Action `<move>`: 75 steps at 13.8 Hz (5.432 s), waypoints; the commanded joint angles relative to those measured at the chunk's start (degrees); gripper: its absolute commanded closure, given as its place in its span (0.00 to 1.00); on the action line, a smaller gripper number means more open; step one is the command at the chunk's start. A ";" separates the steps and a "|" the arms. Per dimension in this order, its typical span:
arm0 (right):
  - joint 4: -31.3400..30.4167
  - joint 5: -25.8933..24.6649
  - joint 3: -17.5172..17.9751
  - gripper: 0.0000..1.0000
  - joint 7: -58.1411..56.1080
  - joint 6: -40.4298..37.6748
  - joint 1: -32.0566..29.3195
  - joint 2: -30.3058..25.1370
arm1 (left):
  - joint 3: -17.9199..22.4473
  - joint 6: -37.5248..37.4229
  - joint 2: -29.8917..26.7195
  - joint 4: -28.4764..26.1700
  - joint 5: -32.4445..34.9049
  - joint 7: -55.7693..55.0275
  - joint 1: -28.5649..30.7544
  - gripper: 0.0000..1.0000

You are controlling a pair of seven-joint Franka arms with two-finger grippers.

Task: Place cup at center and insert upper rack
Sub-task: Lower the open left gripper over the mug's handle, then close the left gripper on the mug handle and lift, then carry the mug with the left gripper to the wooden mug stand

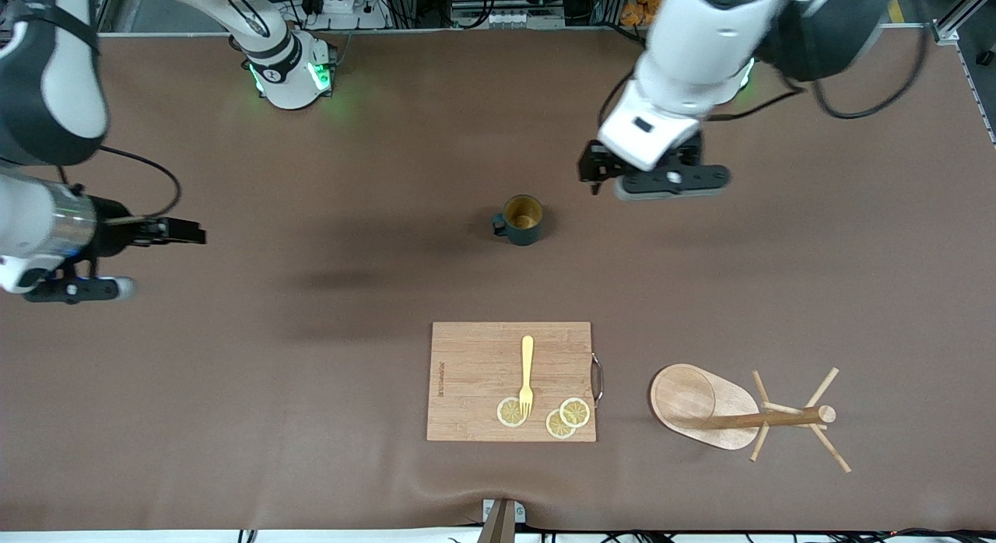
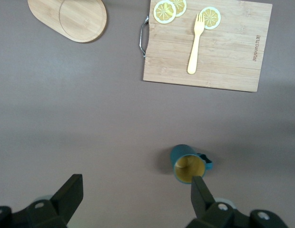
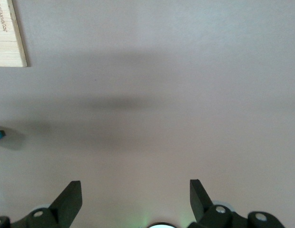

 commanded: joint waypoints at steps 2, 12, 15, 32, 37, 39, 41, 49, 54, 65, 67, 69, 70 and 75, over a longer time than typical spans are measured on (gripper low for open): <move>-3.45 -0.87 2.70 0.00 -2.14 2.07 -3.60 -4.04 | -0.19 1.67 5.67 3.56 7.13 -13.30 -8.62 0.00; -12.11 -0.96 3.77 0.00 -2.31 16.70 -7.28 -10.84 | 0.42 10.54 20.07 3.56 29.18 -46.62 -28.94 0.00; -5.06 -0.87 5.88 0.00 -2.31 11.58 -10.19 -7.13 | 0.34 12.22 25.96 3.64 38.85 -56.03 -31.49 0.00; -3.20 -7.20 0.87 0.00 6.74 9.99 1.05 -9.24 | 8.86 11.96 39.34 3.64 59.70 -82.43 -42.22 0.00; -1.36 -7.11 0.96 0.00 6.04 10.00 0.44 -8.36 | 10.18 11.96 40.30 3.73 63.13 -83.04 -42.31 0.00; -2.14 -7.02 1.30 0.00 6.74 11.92 -0.09 -9.15 | 10.27 12.22 41.18 3.73 65.14 -83.13 -42.31 0.00; -4.25 -7.02 2.01 0.00 6.92 12.01 -0.88 -10.55 | 10.44 12.49 42.67 4.51 66.56 -83.13 -42.22 0.00; -8.73 -7.20 6.76 0.00 6.92 12.98 -5.02 -13.80 | 11.15 12.49 43.91 5.67 66.39 -84.27 -41.78 1.00; -8.66 -7.90 7.81 0.00 6.92 13.51 -5.10 -14.08 | 11.15 12.49 41.98 5.93 65.95 -84.27 -41.43 1.00; -6.81 -8.25 7.72 0.00 6.91 13.16 -5.37 -13.46 | 10.09 12.58 29.34 12.35 44.09 -65.75 -30.81 1.00; -6.72 -8.25 7.72 0.00 6.92 12.98 -5.45 -13.46 | 10.18 12.58 25.73 12.26 38.20 -59.17 -27.56 1.00; -6.37 -8.25 7.72 0.00 6.83 12.98 -5.54 -13.37 | 10.18 12.58 23.01 12.35 32.14 -56.24 -24.22 1.00; -6.37 -8.25 7.72 0.00 6.83 13.07 -5.54 -13.37 | 10.27 12.58 21.69 12.26 28.98 -55.54 -22.73 1.00; -4.79 -8.34 7.55 0.00 6.92 10.88 -5.45 -13.37 | 10.18 15.46 19.22 12.35 18.60 -54.12 -14.38 1.00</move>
